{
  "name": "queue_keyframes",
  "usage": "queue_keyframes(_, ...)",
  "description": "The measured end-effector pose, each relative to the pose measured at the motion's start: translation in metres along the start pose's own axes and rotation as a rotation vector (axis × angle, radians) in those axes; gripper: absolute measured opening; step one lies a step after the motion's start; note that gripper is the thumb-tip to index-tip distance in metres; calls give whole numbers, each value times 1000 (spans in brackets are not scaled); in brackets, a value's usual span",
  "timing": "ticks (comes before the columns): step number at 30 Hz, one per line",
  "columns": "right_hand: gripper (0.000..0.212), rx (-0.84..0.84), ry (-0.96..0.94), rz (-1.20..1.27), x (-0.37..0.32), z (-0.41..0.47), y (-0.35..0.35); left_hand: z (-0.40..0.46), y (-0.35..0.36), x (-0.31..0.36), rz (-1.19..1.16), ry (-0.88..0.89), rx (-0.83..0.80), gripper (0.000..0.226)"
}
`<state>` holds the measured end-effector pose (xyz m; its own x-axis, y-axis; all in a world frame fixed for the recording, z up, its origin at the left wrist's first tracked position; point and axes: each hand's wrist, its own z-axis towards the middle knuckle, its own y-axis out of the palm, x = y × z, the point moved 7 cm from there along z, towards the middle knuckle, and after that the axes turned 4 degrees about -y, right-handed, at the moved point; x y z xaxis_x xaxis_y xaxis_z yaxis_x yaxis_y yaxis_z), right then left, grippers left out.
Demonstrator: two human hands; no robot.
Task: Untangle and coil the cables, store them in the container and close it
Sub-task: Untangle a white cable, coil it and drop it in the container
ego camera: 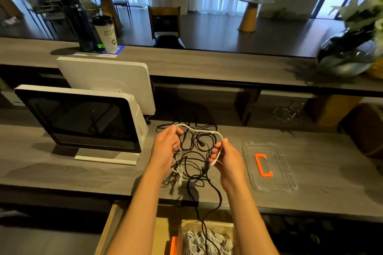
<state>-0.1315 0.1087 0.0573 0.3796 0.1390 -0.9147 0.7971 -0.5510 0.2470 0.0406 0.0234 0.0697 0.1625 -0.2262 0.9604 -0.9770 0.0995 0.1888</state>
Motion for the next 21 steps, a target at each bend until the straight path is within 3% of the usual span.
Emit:
queue_keyframes(4,37,-47,66,7,19,1,14,7,16,35,-309,-61,-120,33)
queue_keyframes(8,40,-170,-78,-51,12,0,38,5,33,67,-592,-115,-194,34)
queue_keyframes(13,49,-449,-204,-277,10,-14,68,-8,60,103,-825,-166,-326,33)
queue_keyframes(18,37,-504,-320,-407,0,-21,74,-1,53,107,-938,-159,-222,27)
queue_keyframes(21,41,-550,-377,-496,-2,-25,72,4,35,96,-878,-124,-89,20)
